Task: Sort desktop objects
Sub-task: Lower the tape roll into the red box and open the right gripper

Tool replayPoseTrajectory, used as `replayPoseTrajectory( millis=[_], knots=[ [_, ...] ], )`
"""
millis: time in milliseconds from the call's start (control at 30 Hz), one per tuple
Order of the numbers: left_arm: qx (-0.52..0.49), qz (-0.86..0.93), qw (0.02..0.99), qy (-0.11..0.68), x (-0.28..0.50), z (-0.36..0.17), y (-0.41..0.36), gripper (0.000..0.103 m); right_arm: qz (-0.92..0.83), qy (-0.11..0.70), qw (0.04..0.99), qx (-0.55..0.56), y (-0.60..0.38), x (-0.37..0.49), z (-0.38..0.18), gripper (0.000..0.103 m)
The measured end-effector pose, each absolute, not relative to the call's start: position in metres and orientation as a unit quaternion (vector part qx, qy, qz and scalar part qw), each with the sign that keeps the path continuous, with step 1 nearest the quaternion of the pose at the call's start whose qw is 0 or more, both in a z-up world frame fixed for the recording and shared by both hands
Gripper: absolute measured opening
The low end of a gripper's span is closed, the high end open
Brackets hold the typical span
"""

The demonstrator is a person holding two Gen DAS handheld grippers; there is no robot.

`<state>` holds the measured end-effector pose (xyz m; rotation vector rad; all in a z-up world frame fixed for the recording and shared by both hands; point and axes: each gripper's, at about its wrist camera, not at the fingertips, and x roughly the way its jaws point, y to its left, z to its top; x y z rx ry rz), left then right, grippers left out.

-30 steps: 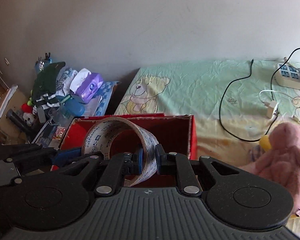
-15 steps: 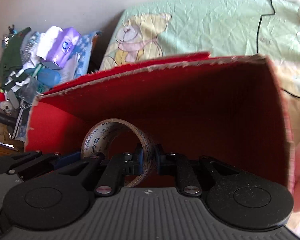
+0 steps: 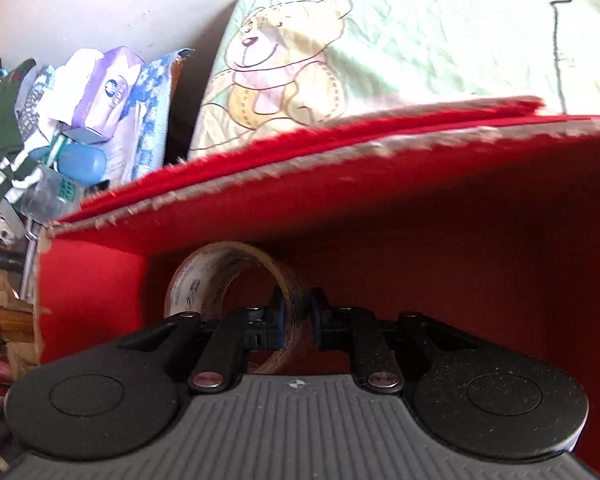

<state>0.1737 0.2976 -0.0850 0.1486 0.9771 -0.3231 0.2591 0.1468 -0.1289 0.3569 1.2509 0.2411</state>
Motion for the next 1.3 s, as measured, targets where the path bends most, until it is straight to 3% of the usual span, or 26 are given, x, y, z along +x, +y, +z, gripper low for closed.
replayPoseTrajectory(
  millis=[600, 800, 967, 1300],
  knots=[
    [0.058, -0.114, 0.862, 0.491, 0.181, -0.099, 0.296, 0.03, 0.216, 0.562, 0.76, 0.246, 0.147, 0.261, -0.141, 0.032],
    [0.077, -0.085, 0.86, 0.497, 0.189, -0.1, 0.29, 0.03, 0.208, 0.562, 0.757, 0.261, 0.151, 0.265, -0.137, 0.033],
    [0.068, -0.064, 0.866, 0.492, 0.193, -0.101, 0.292, 0.034, 0.219, 0.546, 0.767, 0.257, 0.153, 0.264, -0.13, 0.038],
    [0.095, -0.033, 0.875, 0.473, 0.193, -0.105, 0.285, 0.044, 0.207, 0.53, 0.778, 0.267, 0.147, 0.264, -0.125, 0.039]
  ],
)
